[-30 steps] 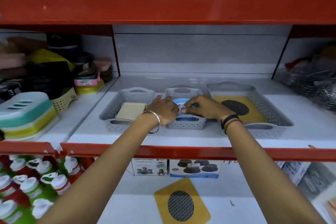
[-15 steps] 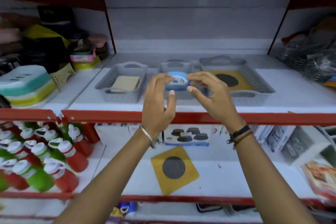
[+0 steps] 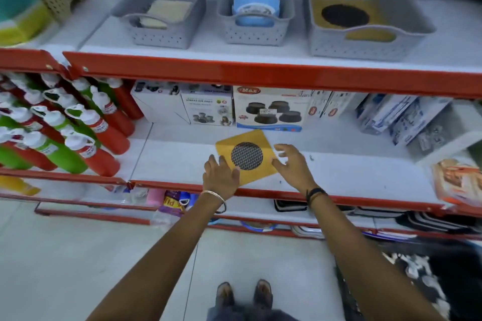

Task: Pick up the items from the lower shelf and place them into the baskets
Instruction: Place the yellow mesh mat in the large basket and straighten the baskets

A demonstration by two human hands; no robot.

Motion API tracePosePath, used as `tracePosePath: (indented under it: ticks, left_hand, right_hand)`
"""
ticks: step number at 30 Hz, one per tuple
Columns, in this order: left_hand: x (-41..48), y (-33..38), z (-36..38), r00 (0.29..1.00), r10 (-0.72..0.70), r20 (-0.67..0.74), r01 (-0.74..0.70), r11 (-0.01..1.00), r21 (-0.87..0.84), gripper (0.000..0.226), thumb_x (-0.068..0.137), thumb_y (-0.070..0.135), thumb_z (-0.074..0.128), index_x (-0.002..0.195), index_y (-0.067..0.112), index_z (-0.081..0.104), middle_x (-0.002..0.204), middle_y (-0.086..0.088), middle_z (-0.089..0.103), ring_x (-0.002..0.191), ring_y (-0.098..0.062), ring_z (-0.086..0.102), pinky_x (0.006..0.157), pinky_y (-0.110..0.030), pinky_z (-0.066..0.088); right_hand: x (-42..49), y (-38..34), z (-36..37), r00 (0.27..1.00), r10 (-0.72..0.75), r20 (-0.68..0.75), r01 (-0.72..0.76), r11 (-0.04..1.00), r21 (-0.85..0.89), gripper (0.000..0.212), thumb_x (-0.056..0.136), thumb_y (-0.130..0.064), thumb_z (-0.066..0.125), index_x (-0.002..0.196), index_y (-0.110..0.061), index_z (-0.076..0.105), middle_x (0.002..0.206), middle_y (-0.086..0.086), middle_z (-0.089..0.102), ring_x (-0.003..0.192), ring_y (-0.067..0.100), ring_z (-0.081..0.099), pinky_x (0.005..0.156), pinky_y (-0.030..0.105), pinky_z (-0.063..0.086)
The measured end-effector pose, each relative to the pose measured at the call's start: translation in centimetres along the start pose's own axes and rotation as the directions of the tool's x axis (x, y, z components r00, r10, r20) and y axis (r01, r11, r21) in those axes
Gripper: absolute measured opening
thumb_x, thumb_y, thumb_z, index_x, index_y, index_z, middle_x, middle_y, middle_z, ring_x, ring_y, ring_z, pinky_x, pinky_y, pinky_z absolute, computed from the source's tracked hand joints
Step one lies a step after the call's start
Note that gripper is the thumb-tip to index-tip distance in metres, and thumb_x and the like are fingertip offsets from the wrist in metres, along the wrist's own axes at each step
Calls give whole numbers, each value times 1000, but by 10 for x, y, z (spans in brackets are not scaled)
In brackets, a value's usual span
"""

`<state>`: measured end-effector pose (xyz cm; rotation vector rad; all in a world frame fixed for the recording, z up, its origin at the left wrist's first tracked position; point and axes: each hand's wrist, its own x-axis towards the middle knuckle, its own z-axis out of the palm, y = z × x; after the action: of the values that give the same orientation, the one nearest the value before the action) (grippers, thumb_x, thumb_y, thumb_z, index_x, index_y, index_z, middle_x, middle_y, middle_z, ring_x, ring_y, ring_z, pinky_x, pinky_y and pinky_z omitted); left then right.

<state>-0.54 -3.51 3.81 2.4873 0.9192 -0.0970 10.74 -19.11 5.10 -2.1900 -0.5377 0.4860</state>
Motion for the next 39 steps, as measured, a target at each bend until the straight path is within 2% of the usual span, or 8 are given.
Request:
tracePosePath:
  ticks: [4, 8, 12, 18, 23, 28, 33, 39]
  left_hand:
    - [9, -9, 32, 994, -104, 38, 95, 977, 190, 55, 92, 39, 42, 127, -4, 42, 132, -19, 41, 122, -35, 38, 97, -45, 37]
    - [30, 3, 34, 952, -300, 55, 305, 941, -149, 51, 87, 33, 55, 120, -5, 48, 130, -20, 41, 124, -36, 36, 100, -44, 36]
    - [45, -1, 15, 929, -313, 199, 369, 828, -422, 59, 79, 18, 71, 120, -6, 36, 128, -25, 51, 118, -39, 50, 92, -41, 44]
    - [3, -26, -11, 995, 32, 93, 21, 853, -521, 37, 84, 6, 63, 94, 7, 27, 91, -17, 55, 90, -32, 57, 67, -31, 40]
    - [-36, -43, -29, 973, 148, -177, -226, 776, -589, 29, 85, 3, 61, 93, 10, 35, 67, 0, 47, 60, -16, 47, 54, -26, 37]
    - [-69, -27, -81, 880, 169, -444, -437, 656, -615, 26, 86, 11, 62, 96, 14, 39, 77, 9, 54, 60, -1, 53, 52, -21, 39]
    - [-83, 18, -146, 761, 239, -603, -616, 558, -556, 23, 84, 23, 57, 97, 17, 39, 81, 15, 59, 66, 2, 58, 58, -30, 44]
    - [-68, 103, -214, 678, 376, -631, -720, 513, -467, 19, 91, 12, 55, 103, 11, 40, 76, 2, 55, 60, -2, 51, 53, -19, 40]
  right_hand:
    - [11, 38, 46, 971, 238, 19, -235, 967, -96, 58, 86, -25, 61, 134, -1, 39, 137, 23, 39, 128, 40, 37, 105, 44, 34]
    - [38, 39, 58, 913, 397, -97, -403, 914, -48, 55, 83, -24, 63, 128, 2, 44, 131, 25, 45, 122, 42, 42, 102, 45, 37]
    - [48, 46, 47, 819, 574, -16, -567, 812, 136, 23, 75, -22, 72, 76, -6, 56, 85, 12, 61, 79, 27, 59, 80, 38, 51]
    - [-5, 32, 38, 944, 310, -111, -265, 915, 304, 19, 77, -14, 71, 70, -12, 54, 85, 11, 60, 81, 25, 56, 79, 42, 49]
    - [-46, -15, 15, 976, 44, -211, 29, 943, 332, 13, 82, -14, 68, 89, -14, 58, 90, 4, 65, 80, 18, 58, 66, 12, 45]
    - [-76, -80, -24, 919, -180, -351, 282, 922, 265, 20, 82, -17, 69, 84, -34, 57, 84, -11, 61, 76, 6, 52, 61, 12, 39]
    - [-89, -137, -74, 809, -314, -497, 485, 835, 262, 16, 86, -13, 64, 101, -14, 58, 90, -5, 63, 74, -9, 59, 59, 9, 46]
    - [-67, -162, -148, 688, -292, -664, 540, 817, 200, 24, 85, -17, 65, 109, -12, 60, 95, 0, 68, 83, 7, 64, 72, 20, 53]
